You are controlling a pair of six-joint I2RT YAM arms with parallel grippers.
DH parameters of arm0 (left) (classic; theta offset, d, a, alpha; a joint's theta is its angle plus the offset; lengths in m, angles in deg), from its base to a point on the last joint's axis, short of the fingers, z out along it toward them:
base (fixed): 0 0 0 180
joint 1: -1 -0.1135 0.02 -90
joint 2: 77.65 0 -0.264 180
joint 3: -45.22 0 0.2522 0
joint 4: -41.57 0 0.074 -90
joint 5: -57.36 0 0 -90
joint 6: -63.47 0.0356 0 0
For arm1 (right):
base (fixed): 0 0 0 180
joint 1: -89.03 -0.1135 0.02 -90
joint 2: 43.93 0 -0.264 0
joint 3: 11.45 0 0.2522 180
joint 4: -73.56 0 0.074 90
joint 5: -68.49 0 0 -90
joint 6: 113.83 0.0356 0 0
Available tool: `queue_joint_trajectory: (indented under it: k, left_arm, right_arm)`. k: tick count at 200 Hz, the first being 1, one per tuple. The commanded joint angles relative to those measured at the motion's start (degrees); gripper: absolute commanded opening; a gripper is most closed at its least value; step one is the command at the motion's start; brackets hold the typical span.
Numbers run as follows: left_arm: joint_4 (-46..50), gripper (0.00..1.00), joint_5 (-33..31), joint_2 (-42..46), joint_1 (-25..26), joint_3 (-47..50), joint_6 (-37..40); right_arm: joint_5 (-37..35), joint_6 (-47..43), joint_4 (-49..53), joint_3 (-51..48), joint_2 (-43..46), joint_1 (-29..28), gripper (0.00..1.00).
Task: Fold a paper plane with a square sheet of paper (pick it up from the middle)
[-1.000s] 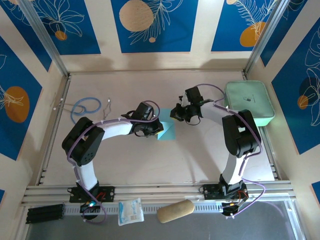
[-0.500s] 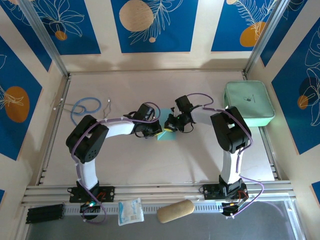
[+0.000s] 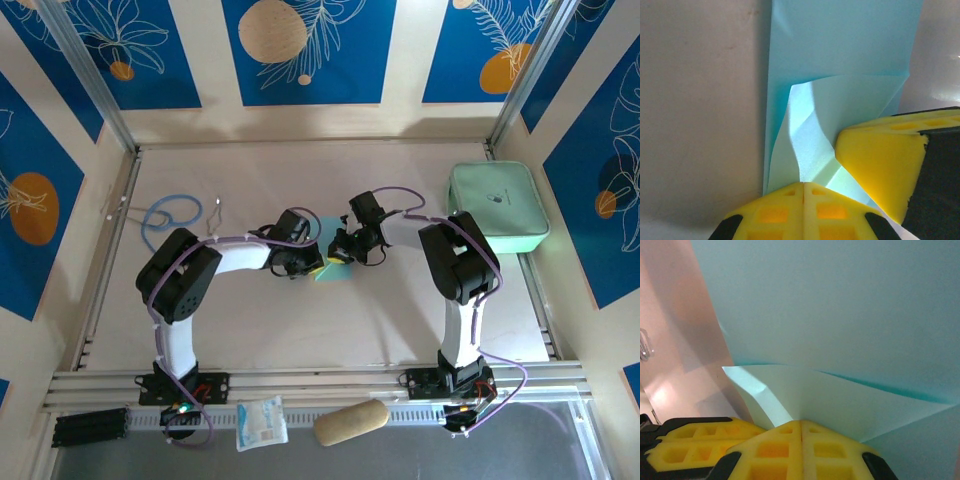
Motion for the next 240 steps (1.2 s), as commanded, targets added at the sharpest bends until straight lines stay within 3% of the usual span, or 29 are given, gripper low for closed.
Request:
queue_joint_trajectory:
  k: [1,87,118,168,188,220,240]
  left_arm:
    - [4.75,0.0,-1.47,-0.98,-0.53,2.9,0.27]
    - [4.59,0.0,-1.3,-1.34,-0.52,3.96,-0.15]
    - [3.31,0.0,0.94,0.6,-0.54,1.24,0.13]
    - [3.6,0.11,0.29,3.05,-1.04,-4.41,1.85]
    - [3.57,0.11,0.35,1.63,-1.68,-4.87,2.17]
    - [4.25,0.05,0.0,-0.26,-1.76,-5.53,2.39]
    - [4.47,0.03,-0.62,-1.15,-1.79,-5.54,2.62]
  right_arm:
    - [-1.04,-1.38,0.37,0.51,-2.15,1.25,0.04]
    - [-1.71,-2.88,0.51,6.01,-3.5,10.16,0.09]
    - [-1.41,-2.35,0.7,3.91,2.51,10.55,0.18]
    - [0.62,4.73,0.75,-3.31,9.99,7.6,0.34]
    - [0.99,6.28,-0.32,-4.53,10.18,5.61,0.33]
    - [1.87,5.35,-0.88,-2.79,6.76,3.82,0.2]
    - [1.72,4.22,-0.89,-1.34,5.01,3.56,0.17]
